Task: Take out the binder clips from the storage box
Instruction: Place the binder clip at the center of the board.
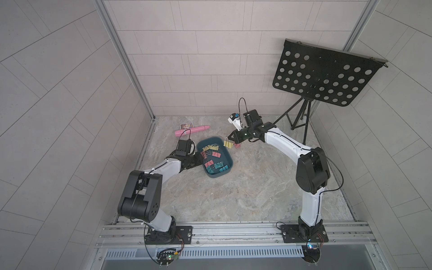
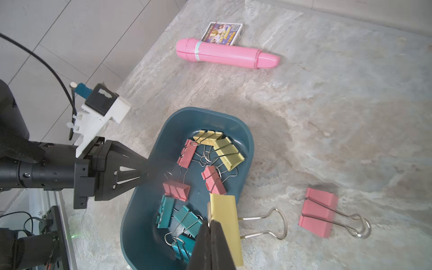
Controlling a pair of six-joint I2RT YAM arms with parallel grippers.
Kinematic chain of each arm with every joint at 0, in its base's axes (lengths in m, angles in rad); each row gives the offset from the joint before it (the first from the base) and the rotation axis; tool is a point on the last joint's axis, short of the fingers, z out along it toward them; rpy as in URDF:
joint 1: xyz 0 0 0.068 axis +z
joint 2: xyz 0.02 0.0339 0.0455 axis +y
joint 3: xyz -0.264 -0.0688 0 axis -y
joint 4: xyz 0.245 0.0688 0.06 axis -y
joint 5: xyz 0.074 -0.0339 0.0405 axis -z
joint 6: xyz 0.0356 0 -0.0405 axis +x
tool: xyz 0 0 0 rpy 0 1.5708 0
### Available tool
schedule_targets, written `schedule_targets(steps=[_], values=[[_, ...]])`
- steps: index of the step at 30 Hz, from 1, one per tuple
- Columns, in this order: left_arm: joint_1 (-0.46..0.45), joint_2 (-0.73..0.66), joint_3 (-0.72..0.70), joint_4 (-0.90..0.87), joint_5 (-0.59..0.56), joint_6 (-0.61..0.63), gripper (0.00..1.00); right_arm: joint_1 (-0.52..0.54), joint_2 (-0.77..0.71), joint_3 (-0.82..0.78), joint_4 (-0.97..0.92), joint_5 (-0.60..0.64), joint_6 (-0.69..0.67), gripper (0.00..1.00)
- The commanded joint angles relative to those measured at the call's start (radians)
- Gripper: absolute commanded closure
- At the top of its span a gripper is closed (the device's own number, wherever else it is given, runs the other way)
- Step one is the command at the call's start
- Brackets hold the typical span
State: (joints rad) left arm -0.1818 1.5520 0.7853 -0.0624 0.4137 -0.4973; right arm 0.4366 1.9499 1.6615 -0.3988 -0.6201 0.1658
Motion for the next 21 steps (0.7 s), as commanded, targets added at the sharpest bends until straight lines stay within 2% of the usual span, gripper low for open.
schedule_targets(steps=[1,10,21], values=[[-0.005,-0.016,0.005,-0.050,-0.015,0.018,0.74,-0.029,-0.056,-0.054,0.113,-0.040,0.076,1.00],[-0.005,-0.017,0.006,-0.050,-0.015,0.017,0.74,-0.114,-0.086,-0.196,0.295,-0.103,0.199,1.00],[-0.004,-0.023,0.005,-0.053,-0.016,0.017,0.74,-0.174,-0.037,-0.330,0.475,-0.158,0.311,1.00]])
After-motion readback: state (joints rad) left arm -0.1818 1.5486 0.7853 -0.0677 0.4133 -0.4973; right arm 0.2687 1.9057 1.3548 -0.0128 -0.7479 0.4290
